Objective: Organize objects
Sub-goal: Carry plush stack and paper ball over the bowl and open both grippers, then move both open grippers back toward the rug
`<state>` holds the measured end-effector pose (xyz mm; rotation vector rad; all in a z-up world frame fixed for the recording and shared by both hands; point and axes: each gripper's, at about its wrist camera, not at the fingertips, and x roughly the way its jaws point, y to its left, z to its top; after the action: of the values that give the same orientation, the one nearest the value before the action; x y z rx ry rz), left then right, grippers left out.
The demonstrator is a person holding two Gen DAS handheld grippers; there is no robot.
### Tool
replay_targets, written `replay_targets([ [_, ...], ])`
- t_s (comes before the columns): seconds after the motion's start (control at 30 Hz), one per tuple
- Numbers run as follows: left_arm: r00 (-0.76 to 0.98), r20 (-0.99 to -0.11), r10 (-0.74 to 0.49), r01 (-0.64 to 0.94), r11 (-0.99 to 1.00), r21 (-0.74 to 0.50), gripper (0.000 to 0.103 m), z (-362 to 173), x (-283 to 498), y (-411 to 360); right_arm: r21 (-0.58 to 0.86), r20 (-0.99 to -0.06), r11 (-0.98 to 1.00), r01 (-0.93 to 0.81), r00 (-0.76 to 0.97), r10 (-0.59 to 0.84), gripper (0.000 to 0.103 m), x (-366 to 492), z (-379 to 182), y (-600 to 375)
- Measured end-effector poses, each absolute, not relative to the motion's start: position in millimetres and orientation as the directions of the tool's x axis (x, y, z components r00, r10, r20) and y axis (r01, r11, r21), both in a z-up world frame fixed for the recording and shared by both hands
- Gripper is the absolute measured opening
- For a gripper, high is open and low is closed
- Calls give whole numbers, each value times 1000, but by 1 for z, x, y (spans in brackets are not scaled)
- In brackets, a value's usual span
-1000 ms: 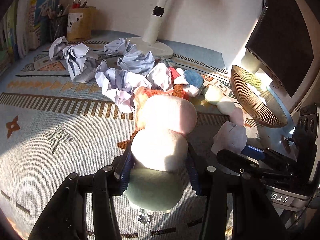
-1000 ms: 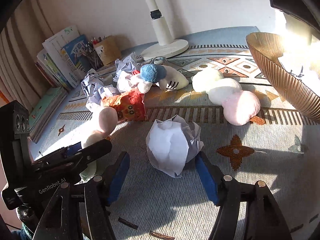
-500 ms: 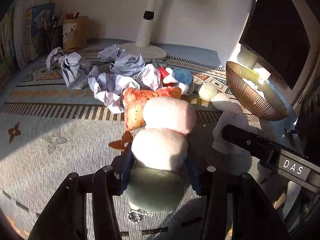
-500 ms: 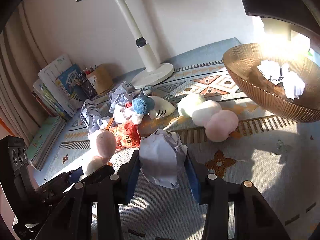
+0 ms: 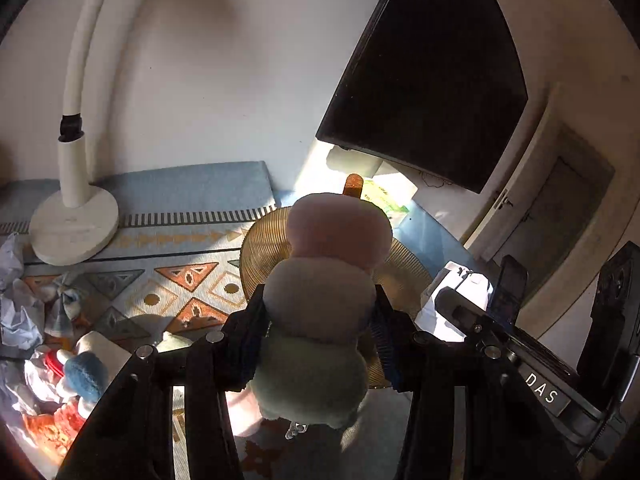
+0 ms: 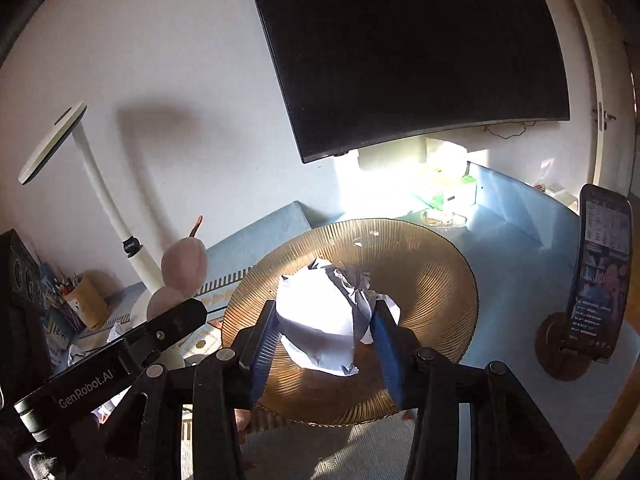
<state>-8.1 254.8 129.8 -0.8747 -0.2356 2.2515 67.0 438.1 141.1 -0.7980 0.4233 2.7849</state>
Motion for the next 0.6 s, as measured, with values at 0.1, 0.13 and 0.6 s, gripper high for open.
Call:
replay_targets([
  [0.1,-515,-558,651,-535,-752,-385,58,117,-30,277,215,-568,-925,-315,-810,144,55,62,135,452],
  [0.13,-513,-572,640,-531,-760,-375,58,113,-33,281,225,-568,-923,-314,-812,138,55,64,134,455],
  [0.6,-758,-469,454,-361,-890,-278,88,126,83,122,231,-479,-967,104,-853,-206,66,99,127,313],
])
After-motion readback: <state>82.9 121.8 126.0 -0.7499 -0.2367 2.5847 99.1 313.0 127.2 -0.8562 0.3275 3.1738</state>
